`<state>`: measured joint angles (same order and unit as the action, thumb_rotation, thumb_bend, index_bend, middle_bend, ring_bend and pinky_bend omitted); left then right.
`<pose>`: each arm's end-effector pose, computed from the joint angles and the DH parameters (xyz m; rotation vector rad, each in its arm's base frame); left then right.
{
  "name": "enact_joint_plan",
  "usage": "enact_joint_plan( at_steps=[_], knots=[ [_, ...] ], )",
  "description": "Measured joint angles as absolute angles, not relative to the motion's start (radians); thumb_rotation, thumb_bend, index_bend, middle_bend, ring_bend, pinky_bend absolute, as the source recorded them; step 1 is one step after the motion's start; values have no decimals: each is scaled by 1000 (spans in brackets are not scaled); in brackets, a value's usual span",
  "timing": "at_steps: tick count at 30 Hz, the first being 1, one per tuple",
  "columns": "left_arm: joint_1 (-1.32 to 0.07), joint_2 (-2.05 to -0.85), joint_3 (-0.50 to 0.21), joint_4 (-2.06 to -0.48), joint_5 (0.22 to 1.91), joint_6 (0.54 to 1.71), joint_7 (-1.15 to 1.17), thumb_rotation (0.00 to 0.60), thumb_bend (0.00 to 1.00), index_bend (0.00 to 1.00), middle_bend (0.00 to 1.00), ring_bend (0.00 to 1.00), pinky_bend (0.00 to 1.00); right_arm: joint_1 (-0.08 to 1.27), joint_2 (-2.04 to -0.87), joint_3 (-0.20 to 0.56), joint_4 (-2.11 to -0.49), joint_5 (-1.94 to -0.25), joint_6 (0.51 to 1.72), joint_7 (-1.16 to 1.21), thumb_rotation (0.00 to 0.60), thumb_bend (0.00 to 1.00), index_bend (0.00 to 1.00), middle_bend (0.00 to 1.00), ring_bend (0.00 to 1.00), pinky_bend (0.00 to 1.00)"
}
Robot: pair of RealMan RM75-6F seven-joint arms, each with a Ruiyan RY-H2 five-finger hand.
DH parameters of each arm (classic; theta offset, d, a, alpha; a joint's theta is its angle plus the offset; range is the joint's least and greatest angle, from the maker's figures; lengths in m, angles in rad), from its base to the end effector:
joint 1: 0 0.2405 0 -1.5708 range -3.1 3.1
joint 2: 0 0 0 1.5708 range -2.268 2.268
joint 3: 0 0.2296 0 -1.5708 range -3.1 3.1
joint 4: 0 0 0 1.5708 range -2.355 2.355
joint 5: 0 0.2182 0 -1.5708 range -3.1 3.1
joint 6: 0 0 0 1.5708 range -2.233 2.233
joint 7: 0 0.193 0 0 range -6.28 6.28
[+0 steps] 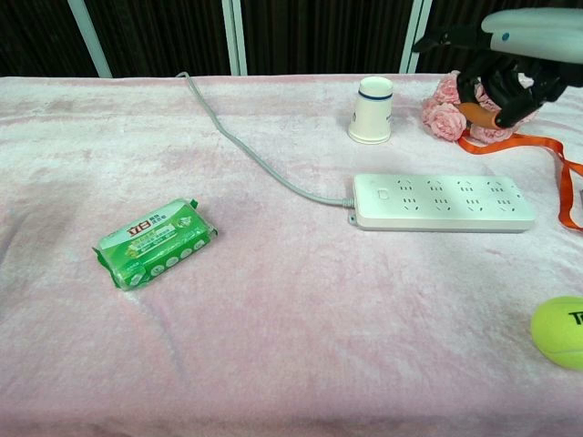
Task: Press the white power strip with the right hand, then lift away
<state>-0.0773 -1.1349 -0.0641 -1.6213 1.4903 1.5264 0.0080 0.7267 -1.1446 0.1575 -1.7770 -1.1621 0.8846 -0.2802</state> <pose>-0.2855 0.2291 0.1447 -1.3352 -0.8845 -0.9453 -0.1212 -0.3613 0.0396 1.9548 -0.8837 0.8626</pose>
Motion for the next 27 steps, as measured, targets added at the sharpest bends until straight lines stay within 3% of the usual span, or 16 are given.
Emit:
enact_joint_plan(
  at_steps=[5, 27],
  knots=[
    [-78, -1138, -64, -1622, 1491, 1527, 13, 600, 383, 254, 107, 45, 65, 745, -1139, 124, -1786, -1103, 835, -349, 600, 800, 135, 882, 931, 952],
    [-80, -1136, -75, -1624, 1467, 1519, 15, 600, 384, 254, 106, 45, 65, 855, -1330, 60, -1642, -912, 746, -497, 600, 801, 176, 888, 934, 952]
  ],
)
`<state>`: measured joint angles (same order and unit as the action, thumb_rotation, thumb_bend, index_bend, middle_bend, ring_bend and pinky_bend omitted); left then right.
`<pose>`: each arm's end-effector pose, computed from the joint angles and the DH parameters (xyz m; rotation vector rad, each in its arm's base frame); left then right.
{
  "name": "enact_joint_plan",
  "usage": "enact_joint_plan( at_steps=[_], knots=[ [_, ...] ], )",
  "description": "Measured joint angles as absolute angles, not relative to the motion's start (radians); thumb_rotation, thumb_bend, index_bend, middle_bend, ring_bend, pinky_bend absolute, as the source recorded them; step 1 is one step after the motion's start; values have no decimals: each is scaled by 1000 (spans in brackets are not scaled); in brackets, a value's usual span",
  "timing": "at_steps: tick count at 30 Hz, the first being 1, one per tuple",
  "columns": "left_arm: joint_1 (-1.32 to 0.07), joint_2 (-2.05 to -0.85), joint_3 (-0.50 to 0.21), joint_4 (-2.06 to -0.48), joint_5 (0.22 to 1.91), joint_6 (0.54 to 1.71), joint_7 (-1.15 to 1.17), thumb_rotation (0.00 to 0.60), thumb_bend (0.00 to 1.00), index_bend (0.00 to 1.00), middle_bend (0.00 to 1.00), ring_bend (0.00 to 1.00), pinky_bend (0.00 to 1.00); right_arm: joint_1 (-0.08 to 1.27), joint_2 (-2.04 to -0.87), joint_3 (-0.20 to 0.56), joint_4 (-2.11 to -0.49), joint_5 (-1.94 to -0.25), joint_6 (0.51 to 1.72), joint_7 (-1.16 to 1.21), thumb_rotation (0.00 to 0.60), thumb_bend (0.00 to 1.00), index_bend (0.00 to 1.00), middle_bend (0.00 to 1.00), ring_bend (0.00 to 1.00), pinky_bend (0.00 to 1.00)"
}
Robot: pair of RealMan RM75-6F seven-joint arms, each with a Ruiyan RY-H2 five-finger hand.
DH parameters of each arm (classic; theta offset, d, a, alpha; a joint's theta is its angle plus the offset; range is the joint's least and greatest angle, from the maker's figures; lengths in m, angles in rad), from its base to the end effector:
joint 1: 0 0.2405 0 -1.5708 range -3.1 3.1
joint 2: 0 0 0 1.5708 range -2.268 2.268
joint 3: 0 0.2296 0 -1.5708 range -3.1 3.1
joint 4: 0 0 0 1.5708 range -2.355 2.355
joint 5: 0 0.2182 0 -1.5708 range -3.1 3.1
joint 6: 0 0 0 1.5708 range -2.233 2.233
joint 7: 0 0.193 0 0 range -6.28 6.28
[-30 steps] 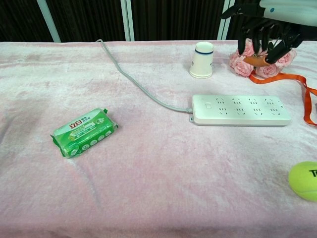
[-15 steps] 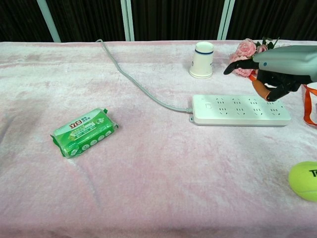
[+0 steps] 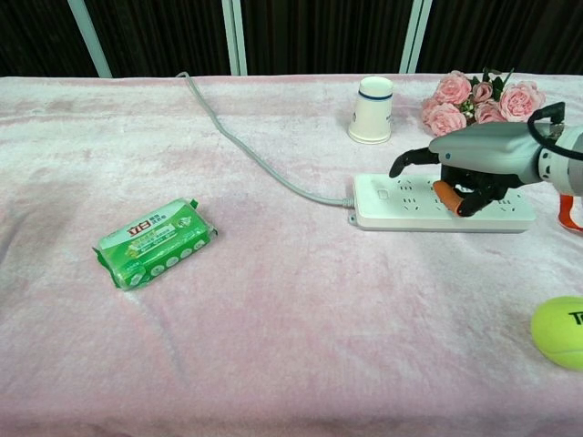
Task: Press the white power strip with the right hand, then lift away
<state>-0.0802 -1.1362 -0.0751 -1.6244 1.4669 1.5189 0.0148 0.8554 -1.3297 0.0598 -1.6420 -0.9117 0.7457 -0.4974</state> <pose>-0.2877 0.2321 0.1464 -1.3160 -0.8888 -0.9364 -0.1425 -0.3547 -0.0393 2.1104 -0.9271 0.5668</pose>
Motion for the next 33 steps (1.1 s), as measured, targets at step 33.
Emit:
enact_joint_plan(
  at_steps=[33],
  knots=[
    [-79, -1134, -80, -1633, 1455, 1518, 20, 600, 384, 254, 105, 45, 66, 918, -1375, 9, -1626, -836, 754, -539, 600, 801, 178, 888, 932, 952]
  ],
)
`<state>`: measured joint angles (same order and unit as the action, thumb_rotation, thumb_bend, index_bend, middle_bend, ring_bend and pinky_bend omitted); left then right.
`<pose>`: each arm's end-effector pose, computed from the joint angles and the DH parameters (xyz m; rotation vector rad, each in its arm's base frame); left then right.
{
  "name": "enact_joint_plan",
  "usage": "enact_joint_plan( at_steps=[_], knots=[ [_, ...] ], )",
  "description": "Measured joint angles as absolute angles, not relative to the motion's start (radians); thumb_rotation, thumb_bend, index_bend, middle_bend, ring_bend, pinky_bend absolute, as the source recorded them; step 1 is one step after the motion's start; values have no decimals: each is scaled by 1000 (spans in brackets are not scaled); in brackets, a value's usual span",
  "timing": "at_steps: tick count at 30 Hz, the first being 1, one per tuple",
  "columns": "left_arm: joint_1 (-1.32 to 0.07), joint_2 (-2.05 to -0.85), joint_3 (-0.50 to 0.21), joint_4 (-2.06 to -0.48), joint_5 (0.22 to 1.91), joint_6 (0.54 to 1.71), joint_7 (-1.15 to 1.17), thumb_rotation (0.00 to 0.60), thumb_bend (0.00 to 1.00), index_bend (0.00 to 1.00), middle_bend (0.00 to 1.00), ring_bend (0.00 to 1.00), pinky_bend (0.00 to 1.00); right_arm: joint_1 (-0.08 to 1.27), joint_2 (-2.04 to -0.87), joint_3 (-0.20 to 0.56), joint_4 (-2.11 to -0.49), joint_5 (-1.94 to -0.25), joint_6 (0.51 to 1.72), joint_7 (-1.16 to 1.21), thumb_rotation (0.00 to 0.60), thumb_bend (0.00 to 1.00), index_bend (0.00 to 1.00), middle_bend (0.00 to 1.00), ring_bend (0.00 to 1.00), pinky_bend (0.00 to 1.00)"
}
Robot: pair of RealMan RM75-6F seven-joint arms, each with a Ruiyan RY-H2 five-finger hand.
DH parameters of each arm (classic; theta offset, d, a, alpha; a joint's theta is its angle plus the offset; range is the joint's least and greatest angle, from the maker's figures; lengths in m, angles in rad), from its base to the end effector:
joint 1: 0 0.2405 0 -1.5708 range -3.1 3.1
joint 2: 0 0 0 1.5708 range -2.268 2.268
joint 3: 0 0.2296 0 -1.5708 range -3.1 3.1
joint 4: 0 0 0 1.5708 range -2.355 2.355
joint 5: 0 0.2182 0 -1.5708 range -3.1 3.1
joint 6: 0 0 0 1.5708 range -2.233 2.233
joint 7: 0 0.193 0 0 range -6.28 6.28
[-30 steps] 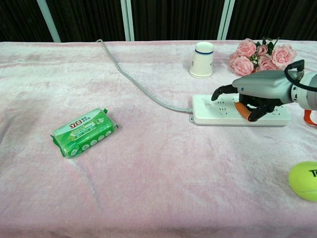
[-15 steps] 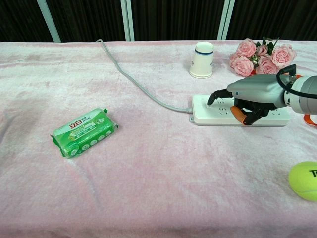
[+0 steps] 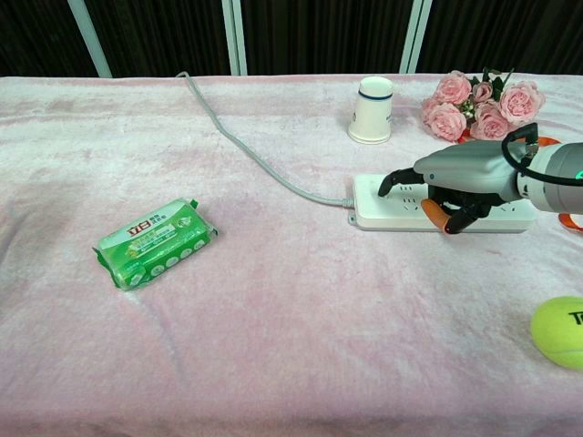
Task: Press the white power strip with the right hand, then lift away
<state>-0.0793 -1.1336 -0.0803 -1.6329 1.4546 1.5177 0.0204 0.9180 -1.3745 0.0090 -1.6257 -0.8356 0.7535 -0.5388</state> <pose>-0.2881 0.2328 0.1479 -1.3035 -0.8922 -0.9322 -0.1403 -0.3501 -0.0567 2.1485 -0.9186 0.5110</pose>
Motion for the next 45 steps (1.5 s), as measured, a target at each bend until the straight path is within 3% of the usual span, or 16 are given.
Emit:
enact_joint_plan(
  at_steps=[7, 13, 20, 23, 25, 28, 31, 37, 39, 41, 43, 45],
  knots=[
    [-79, -1132, -81, -1635, 1452, 1518, 21, 600, 384, 254, 105, 45, 66, 926, -1380, -2, -1615, -823, 755, -545, 600, 802, 217, 888, 932, 952],
    [-79, -1131, -81, -1637, 1450, 1515, 22, 600, 384, 254, 104, 45, 66, 935, -1380, -17, -1608, -802, 749, -560, 600, 804, 423, 890, 936, 952],
    [-78, -1130, -80, -1639, 1448, 1513, 22, 600, 384, 254, 104, 46, 66, 957, -1380, -36, -1604, -749, 731, -587, 600, 804, 497, 894, 939, 952],
    [-78, -1129, -79, -1640, 1450, 1513, 22, 600, 384, 254, 104, 46, 66, 969, -1378, -46, -1607, -724, 727, -602, 600, 804, 441, 887, 931, 950],
    [-78, -1129, -79, -1641, 1449, 1513, 21, 600, 384, 254, 104, 46, 66, 974, -1377, -48, -1612, -715, 734, -607, 600, 786, 352, 872, 920, 949],
    [-78, -1128, -79, -1641, 1449, 1513, 20, 600, 384, 254, 103, 46, 67, 973, -1377, -41, -1617, -718, 758, -601, 600, 656, 174, 792, 872, 932],
    [-78, -1127, -79, -1642, 1449, 1512, 19, 600, 384, 254, 103, 46, 67, 963, -1379, -25, -1619, -739, 799, -583, 600, 523, 74, 681, 800, 900],
    [-77, -1125, -79, -1643, 1447, 1511, 16, 600, 383, 254, 103, 47, 67, 918, -1369, 26, -1630, -814, 908, -501, 600, 398, 38, 502, 692, 810],
    [-76, -1125, -78, -1644, 1446, 1510, 15, 600, 383, 254, 103, 47, 67, 898, -1353, 50, -1642, -842, 952, -461, 600, 355, 38, 441, 621, 727],
    [-76, -1124, -78, -1645, 1444, 1509, 15, 600, 384, 254, 103, 47, 67, 875, -1332, 69, -1656, -877, 996, -417, 600, 300, 30, 357, 516, 601],
    [-75, -1124, -77, -1646, 1446, 1511, 15, 600, 384, 254, 103, 47, 67, 843, -1291, 89, -1680, -920, 1049, -358, 600, 233, 7, 234, 374, 412],
    [-75, -1125, -77, -1645, 1448, 1513, 16, 600, 384, 254, 103, 47, 67, 810, -1232, 97, -1712, -952, 1090, -313, 600, 200, 0, 157, 288, 312]
  ],
)
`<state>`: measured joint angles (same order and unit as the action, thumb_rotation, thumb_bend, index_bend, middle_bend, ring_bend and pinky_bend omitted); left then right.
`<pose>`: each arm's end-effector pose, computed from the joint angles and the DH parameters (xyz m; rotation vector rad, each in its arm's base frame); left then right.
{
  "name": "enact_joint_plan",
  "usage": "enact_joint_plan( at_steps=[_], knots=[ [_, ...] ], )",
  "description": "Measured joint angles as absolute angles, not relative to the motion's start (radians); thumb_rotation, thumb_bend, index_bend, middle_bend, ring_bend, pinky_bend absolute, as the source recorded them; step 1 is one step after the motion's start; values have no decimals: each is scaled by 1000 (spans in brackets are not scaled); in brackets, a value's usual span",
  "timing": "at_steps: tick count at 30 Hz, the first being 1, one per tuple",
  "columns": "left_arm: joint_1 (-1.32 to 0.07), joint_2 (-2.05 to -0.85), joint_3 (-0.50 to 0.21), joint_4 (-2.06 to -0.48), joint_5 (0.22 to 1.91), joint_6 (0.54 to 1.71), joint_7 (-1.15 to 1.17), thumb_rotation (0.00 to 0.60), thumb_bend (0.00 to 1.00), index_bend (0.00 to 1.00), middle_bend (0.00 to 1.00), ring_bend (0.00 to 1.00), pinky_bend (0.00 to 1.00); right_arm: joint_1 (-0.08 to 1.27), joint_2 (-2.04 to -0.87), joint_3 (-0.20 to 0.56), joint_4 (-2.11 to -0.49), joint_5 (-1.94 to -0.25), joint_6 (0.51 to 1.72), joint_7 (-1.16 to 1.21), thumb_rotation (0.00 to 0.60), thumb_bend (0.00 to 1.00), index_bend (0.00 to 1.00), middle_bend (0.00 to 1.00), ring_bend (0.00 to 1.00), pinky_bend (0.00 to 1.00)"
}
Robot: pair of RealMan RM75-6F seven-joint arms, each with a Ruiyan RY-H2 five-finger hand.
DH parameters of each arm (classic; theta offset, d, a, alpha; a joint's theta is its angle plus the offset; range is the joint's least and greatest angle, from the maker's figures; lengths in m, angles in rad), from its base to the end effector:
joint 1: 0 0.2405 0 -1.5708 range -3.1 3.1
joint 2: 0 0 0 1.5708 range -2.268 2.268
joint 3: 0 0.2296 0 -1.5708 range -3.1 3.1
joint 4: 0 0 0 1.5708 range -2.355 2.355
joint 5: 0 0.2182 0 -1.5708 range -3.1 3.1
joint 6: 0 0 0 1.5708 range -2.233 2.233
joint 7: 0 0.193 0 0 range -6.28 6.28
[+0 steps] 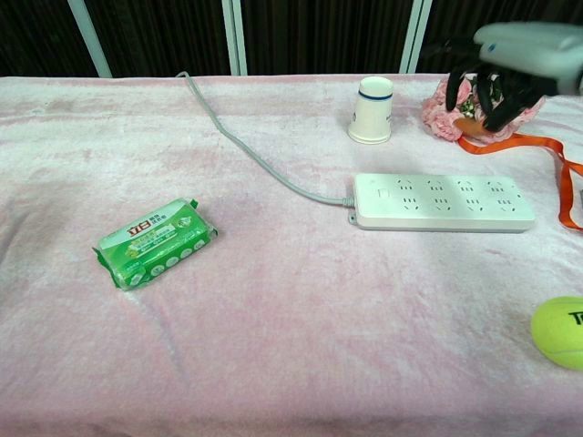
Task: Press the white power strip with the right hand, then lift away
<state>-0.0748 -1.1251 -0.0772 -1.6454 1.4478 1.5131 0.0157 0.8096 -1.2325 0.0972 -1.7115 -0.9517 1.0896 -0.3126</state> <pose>-0.2893 0.2307 0.1483 -1.2976 -0.9096 -0.9274 -0.1320 -0.3844 0.0488 1.7328 -0.9184 0.8961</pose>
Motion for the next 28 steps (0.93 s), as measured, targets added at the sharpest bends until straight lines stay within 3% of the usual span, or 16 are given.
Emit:
enact_joint_plan(
  at_steps=[6, 11, 18, 24, 28],
  knots=[
    [-74, -1133, -76, -1642, 1461, 1523, 21, 600, 384, 254, 104, 47, 67, 685, -1047, 68, -1801, -1054, 1197, -289, 600, 188, 0, 104, 222, 259],
    [-72, -1139, -75, -1640, 1477, 1538, 16, 600, 384, 254, 105, 47, 65, 524, -1016, 0, -1793, -1193, 1371, -243, 600, 188, 0, 104, 222, 257],
    [-63, -1139, -75, -1623, 1504, 1573, -9, 600, 384, 254, 105, 47, 65, 354, -1123, -63, -1555, -1311, 1522, -53, 600, 189, 0, 104, 222, 249],
    [-62, -1140, -74, -1622, 1489, 1562, 2, 600, 384, 254, 104, 47, 65, 259, -1253, -68, -1304, -1351, 1547, 53, 600, 192, 0, 107, 223, 249],
    [-63, -1130, -79, -1640, 1468, 1546, -1, 600, 384, 254, 104, 47, 65, 223, -1297, -48, -1237, -1369, 1536, 84, 600, 193, 0, 107, 223, 249]
  ],
)
